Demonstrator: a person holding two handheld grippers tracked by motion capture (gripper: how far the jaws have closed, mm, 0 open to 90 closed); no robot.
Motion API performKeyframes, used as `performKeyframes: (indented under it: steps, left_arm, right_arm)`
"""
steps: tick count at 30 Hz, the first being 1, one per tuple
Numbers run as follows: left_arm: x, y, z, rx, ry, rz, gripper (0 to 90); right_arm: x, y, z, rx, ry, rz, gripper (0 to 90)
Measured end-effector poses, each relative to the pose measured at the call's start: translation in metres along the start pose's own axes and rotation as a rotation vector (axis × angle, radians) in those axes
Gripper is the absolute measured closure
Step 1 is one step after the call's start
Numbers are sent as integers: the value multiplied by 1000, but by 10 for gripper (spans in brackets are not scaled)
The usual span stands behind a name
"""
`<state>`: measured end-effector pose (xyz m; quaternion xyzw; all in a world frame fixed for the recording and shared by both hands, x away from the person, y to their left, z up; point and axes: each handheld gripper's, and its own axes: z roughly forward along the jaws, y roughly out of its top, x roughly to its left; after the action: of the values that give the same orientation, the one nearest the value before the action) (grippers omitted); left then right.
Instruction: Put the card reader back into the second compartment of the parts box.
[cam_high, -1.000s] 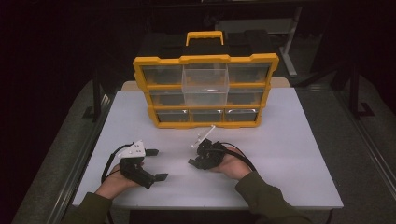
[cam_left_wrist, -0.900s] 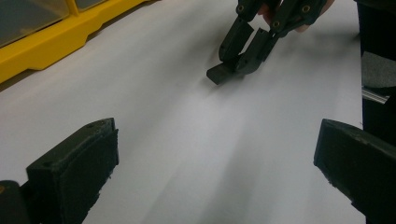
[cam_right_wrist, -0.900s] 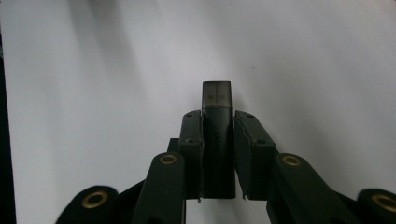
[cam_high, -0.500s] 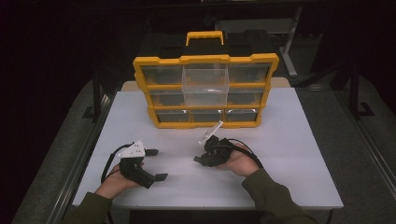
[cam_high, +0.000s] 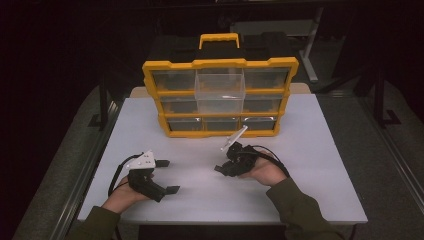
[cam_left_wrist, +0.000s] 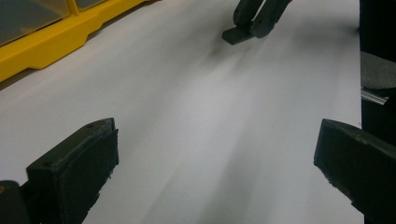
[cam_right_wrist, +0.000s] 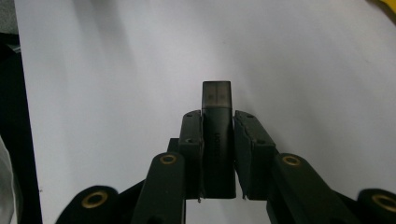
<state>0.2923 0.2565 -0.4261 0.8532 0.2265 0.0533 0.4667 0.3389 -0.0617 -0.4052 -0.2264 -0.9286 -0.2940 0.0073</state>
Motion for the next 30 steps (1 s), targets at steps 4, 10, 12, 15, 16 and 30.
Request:
performKeyframes:
  steps: [4, 10, 12, 15, 16, 30]
  left_arm:
    - [0, 0, 0, -2, -1, -3, 0]
    - [0, -1, -1, -6, -5, -14, 0]
    - [0, -1, -1, -5, -3, -14, 0]
    - [1, -1, -1, -5, -3, -14, 0]
    - [1, -1, -1, -5, -3, -13, 0]
    - [1, -1, -1, -7, -4, -21, 0]
  right_arm:
    - [-3, -2, -9, -8, -2, -7, 729]
    - [-6, -3, -24, -21, -16, -12, 729]
    - [-8, -4, -30, -28, -20, -10, 729]
    - [-11, -4, -38, -32, -25, -6, 729]
    - [-12, -4, -41, -37, -25, -9, 728]
    - [-23, 0, -81, -72, -23, 5, 729]
